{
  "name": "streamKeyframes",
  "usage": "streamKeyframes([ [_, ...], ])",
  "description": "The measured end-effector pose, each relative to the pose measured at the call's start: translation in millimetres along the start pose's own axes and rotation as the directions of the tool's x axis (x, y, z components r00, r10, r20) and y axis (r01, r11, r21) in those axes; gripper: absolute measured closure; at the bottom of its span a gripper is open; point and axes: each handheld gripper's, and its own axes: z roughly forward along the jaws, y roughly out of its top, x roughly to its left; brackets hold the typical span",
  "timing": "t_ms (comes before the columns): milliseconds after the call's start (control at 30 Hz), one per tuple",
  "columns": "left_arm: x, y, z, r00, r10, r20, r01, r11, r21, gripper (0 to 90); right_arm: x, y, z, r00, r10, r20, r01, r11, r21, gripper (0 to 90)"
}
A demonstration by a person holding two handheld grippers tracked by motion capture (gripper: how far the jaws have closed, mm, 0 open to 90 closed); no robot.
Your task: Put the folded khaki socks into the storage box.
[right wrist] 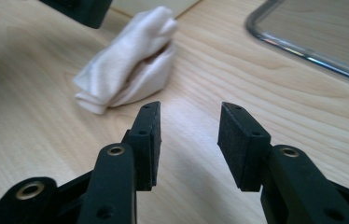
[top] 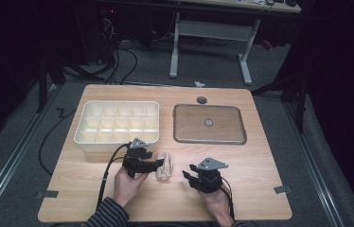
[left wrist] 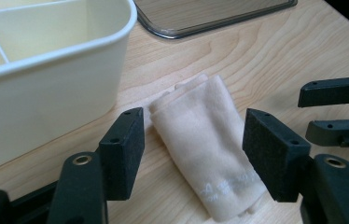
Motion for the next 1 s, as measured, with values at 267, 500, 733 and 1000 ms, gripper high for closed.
streamKeyframes([
  [267,5.0,0.9,13.8,0.9995,-0.027,-0.016,0.028,0.9992,0.027,37.1,-24.9,-5.9,-11.6,0.9957,0.047,0.079,-0.046,0.999,-0.013,55.9],
  [500,4.4,-1.1,25.7,0.9993,-0.017,-0.034,0.018,0.9986,0.05,40.6,-47.6,-17.5,-21.8,0.9839,0.084,0.158,-0.083,0.996,-0.012,52.9],
  [733,3.0,-2.4,31.2,0.9993,-0.005,-0.036,0.007,0.9981,0.061,43.9,-66.6,-26.8,-27.9,0.9688,0.112,0.221,-0.115,0.993,-0.001,48.8],
  [1000,2.7,-3.7,34.2,1.0,0.001,-0.006,0.0,0.9977,0.067,49.8,-83.8,-35.8,-32.0,0.9478,0.134,0.289,-0.147,0.989,0.022,46.2],
])
